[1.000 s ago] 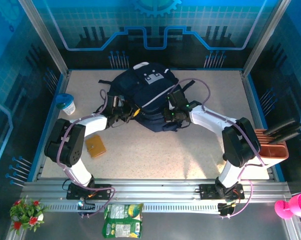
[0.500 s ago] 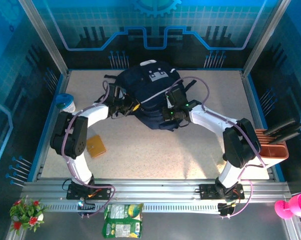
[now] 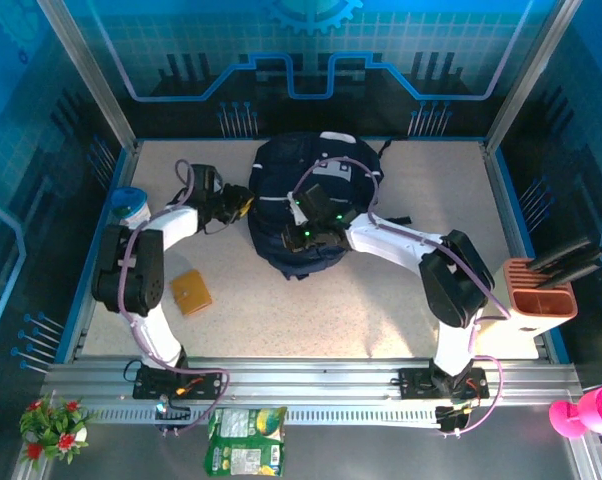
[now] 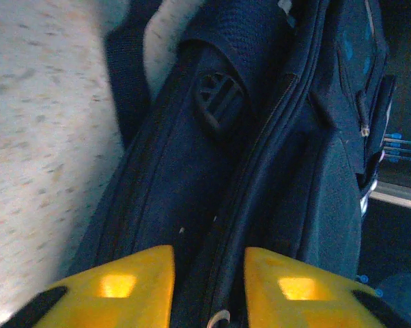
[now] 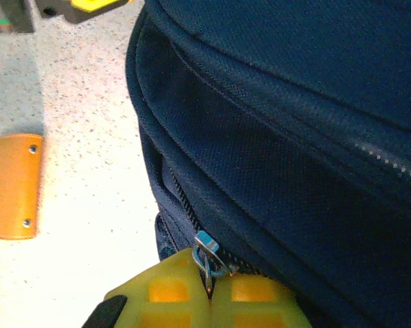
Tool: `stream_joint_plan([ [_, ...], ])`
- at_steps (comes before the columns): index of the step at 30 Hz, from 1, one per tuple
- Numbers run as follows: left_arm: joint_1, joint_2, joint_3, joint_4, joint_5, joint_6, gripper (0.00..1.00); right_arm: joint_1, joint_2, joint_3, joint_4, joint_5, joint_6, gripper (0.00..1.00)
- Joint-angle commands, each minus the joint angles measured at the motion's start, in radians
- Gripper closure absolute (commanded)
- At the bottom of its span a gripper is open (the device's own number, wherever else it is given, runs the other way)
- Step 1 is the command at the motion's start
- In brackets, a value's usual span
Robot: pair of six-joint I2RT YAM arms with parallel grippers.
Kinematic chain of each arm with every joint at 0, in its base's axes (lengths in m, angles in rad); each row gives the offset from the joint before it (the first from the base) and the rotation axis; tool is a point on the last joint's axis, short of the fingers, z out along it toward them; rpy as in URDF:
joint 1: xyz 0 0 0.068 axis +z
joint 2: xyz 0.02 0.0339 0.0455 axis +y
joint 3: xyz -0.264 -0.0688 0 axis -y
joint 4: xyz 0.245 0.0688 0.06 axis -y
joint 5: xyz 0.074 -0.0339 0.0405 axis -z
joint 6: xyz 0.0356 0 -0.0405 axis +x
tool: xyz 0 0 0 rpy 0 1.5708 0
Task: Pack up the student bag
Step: Zip the student bag at the top-center of the table.
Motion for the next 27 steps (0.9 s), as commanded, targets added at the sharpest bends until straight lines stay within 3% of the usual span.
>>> stream_joint_plan([
  [1,0.008,-0.100,-0.052,-0.082,-0.019,0.009,0.58,0.015,0.028,0.063,0.054,-0.076,0.016,1.00],
  [8,-0.040,-0.202,-0.112,-0.092,0.022,-0.113,0.52,0.015,0.057,0.080,0.068,-0.094,0.023,1.00],
  [15,-0.143,-0.249,-0.238,0.074,-0.048,-0.331,0.57,0.015,0.054,0.078,0.071,-0.094,0.028,1.00],
  [20,-0.181,-0.232,-0.257,0.133,-0.093,-0.379,0.58,0.015,0.055,0.072,0.077,-0.110,0.033,1.00],
  [27,-0.189,-0.174,-0.244,0.209,-0.071,-0.398,0.59,0.017,0.048,0.055,0.084,-0.121,0.034,1.00],
])
